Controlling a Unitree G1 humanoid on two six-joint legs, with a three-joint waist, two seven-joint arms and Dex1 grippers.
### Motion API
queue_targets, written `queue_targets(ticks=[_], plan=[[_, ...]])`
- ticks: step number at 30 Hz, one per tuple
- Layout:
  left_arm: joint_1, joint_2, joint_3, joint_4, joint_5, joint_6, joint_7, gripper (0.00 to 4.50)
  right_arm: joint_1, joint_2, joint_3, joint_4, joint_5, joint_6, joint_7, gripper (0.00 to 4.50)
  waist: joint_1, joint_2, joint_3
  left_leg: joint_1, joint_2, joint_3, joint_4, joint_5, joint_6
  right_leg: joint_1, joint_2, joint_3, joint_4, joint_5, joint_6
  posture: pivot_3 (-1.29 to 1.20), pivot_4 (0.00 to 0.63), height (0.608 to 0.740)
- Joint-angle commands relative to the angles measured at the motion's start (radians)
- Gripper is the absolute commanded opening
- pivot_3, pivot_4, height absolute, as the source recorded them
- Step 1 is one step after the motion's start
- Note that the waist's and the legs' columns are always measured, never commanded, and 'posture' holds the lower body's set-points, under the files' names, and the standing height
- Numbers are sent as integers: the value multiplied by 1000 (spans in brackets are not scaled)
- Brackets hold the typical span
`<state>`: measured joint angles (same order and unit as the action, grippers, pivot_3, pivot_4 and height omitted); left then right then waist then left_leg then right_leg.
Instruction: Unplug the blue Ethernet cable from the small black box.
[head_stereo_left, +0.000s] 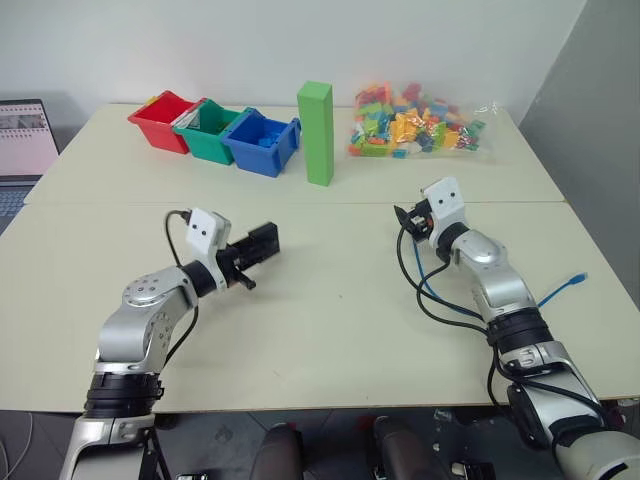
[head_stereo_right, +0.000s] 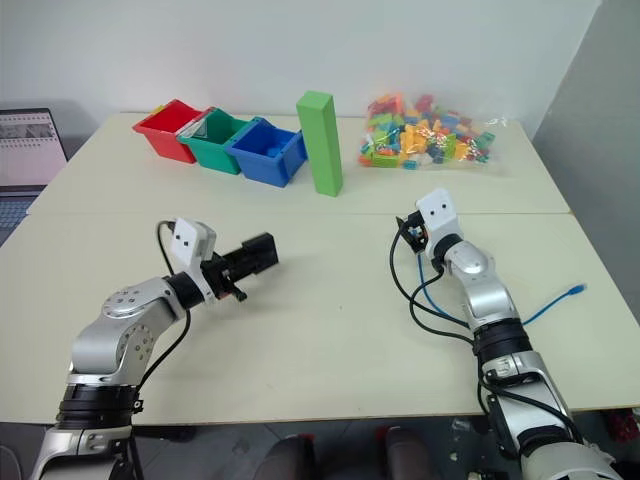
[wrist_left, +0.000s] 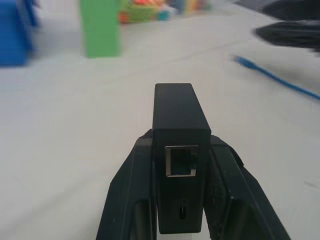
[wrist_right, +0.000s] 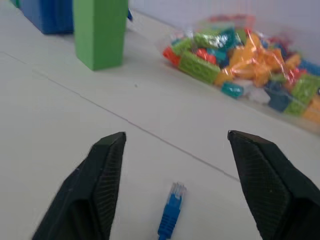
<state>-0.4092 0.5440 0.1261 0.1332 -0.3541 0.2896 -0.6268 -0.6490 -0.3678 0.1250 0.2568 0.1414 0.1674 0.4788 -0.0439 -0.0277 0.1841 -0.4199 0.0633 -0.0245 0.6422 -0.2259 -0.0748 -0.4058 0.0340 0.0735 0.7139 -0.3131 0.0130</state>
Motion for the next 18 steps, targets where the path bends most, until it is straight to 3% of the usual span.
queue_targets(ticks=[1, 7, 12, 13, 18], plan=[[-65, -16, 39, 162, 103, -210, 99, 798, 48, -35, 77, -309, 124, 138, 202, 3995, -3, 0, 0, 0, 1, 0, 0, 0, 0, 0, 0, 0, 0, 0, 0, 0, 150, 740], [-177, -61, 47, 496, 172, -403, 184, 798, 54, -91, 143, -535, 183, 395, 277, 3995, 12, -1, -1, 0, -1, -1, 2, 0, 0, 1, 0, -1, 0, 0, 0, 0, 150, 740], [-198, -67, 47, 637, 179, -466, 155, 798, 17, -89, 135, -588, 199, 522, 264, 3995, 13, -1, -1, -1, -1, -1, 2, 0, 0, 1, 0, -2, 0, 1, 1, 0, 150, 740], [-196, -66, 51, 651, 177, -469, 154, 1500, 12, -89, 133, -593, 198, 538, 261, 4031, 13, -1, -1, -1, -1, -1, 2, 0, 0, 1, 0, -2, 0, 1, 1, 0, 150, 740], [-164, -63, 68, 647, 151, -462, 115, 2549, -2, -88, 120, -598, 193, 580, 238, 4031, 12, -1, -1, -1, -1, -1, 2, 0, 0, 1, 0, -2, 0, 1, 1, 0, 150, 740]])
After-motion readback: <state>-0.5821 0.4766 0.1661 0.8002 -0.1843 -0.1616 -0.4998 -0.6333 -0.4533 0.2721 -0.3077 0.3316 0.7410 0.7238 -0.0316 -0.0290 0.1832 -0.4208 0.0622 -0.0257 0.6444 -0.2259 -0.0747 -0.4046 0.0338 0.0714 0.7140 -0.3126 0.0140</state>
